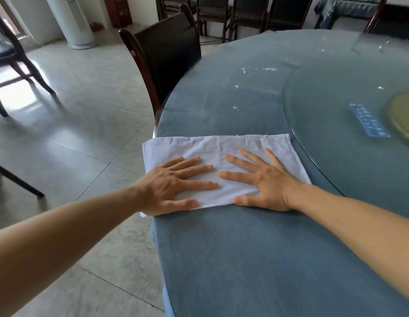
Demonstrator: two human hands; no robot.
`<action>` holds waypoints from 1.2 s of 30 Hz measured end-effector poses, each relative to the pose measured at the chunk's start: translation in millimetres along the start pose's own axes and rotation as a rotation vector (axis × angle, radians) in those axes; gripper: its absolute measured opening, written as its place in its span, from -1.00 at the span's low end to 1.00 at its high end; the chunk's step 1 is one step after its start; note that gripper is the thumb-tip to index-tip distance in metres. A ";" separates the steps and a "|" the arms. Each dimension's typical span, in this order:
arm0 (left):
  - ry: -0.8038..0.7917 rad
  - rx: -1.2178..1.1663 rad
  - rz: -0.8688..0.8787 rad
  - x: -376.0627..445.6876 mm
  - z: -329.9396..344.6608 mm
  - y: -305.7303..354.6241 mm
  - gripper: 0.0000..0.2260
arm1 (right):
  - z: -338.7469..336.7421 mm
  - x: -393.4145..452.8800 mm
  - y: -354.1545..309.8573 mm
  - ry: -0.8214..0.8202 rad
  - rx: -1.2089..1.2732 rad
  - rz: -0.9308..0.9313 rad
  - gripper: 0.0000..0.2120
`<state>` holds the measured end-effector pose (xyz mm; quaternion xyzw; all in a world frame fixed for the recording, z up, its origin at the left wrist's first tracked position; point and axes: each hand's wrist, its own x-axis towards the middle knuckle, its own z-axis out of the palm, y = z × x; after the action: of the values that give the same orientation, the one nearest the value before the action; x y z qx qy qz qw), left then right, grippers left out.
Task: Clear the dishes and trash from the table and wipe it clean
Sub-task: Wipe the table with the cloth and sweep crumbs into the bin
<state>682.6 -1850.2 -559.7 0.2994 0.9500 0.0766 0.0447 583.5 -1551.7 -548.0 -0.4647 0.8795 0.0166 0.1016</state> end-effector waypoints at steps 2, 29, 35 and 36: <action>-0.014 -0.004 0.025 7.3 -2.9 -16.7 -0.49 | -1.0 12.7 3.2 -0.006 0.000 0.025 -0.33; -0.055 0.021 0.343 130.9 -46.3 -213.0 -0.46 | -34.8 139.2 62.8 -0.045 0.008 0.287 -0.30; -0.067 0.027 0.370 149.4 -50.4 -232.6 -0.47 | -40.4 153.6 73.5 -0.037 0.014 0.315 -0.29; -0.071 0.027 0.377 154.9 -52.1 -236.2 -0.47 | -41.3 156.1 75.8 -0.039 0.019 0.325 -0.29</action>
<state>416.5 -1958.3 -555.2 0.4750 0.8759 0.0603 0.0591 429.1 -1640.9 -542.8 -0.3152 0.9410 0.0336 0.1187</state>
